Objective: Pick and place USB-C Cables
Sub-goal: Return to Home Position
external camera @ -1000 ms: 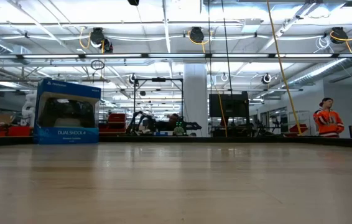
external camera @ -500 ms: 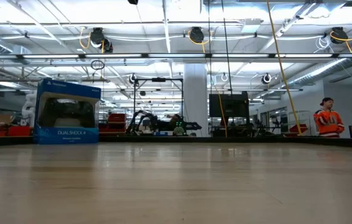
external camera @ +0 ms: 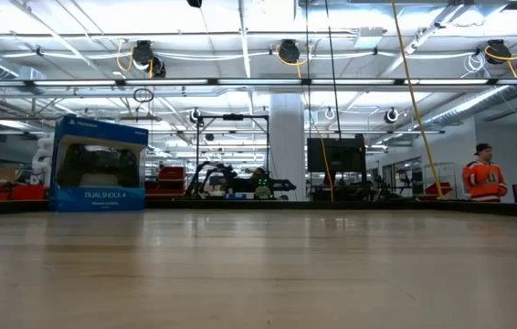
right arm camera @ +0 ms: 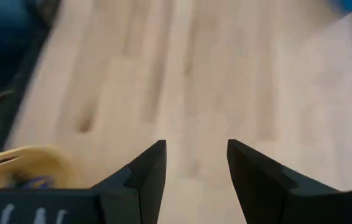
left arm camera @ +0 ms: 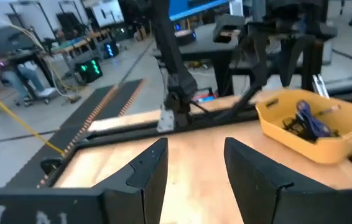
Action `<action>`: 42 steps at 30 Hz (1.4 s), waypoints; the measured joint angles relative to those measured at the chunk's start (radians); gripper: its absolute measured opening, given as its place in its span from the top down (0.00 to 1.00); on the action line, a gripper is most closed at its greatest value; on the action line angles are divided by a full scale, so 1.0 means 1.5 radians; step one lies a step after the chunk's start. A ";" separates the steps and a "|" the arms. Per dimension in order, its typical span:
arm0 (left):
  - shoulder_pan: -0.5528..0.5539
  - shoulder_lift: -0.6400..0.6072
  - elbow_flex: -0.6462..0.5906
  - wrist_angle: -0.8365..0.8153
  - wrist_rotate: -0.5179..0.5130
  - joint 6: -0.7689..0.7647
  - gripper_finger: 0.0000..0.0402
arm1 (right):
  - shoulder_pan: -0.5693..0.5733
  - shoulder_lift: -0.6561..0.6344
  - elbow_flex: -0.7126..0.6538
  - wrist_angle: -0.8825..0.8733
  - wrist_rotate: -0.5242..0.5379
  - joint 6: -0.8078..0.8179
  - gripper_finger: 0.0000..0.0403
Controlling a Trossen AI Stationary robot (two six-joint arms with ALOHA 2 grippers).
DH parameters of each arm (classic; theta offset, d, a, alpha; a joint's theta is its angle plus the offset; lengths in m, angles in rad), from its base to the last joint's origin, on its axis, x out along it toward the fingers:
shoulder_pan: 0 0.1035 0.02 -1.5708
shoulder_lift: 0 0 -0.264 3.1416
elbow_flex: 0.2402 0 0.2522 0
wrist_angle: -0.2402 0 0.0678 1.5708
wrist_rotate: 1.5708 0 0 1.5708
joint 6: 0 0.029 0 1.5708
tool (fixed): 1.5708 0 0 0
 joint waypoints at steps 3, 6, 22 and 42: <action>0.011 -0.013 0.000 0.002 0.000 0.011 0.60 | 0.000 -0.019 -0.014 -0.004 0.075 -0.028 0.60; 0.021 -0.023 0.000 -0.002 0.000 0.012 0.60 | -0.006 -0.057 -0.056 -0.005 0.127 -0.029 0.64; 0.080 -0.038 -0.001 -0.042 0.029 -0.054 0.60 | -0.159 -0.406 -0.499 0.571 0.094 -0.380 0.92; 0.154 -0.038 -0.216 0.193 0.108 -0.066 0.60 | -0.422 -0.609 -0.822 0.968 -0.232 -0.496 1.00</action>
